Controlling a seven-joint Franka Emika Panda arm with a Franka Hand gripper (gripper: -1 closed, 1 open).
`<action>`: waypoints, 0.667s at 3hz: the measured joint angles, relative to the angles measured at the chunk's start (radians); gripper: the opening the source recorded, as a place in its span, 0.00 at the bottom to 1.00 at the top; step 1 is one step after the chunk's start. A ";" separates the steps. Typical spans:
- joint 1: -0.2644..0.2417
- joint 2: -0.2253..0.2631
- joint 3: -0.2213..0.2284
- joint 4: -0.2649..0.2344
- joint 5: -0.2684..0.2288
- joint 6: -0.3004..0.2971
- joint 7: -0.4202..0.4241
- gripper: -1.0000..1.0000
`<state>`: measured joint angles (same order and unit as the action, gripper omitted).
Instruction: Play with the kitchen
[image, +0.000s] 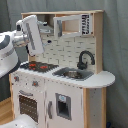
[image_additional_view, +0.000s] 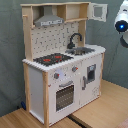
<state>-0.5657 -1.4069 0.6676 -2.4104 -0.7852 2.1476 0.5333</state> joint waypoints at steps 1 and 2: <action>-0.025 0.004 -0.009 0.001 0.000 0.031 0.000 0.00; -0.070 0.028 -0.043 -0.015 0.008 0.111 -0.007 0.00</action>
<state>-0.6352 -1.3794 0.6246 -2.4255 -0.7776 2.2590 0.5266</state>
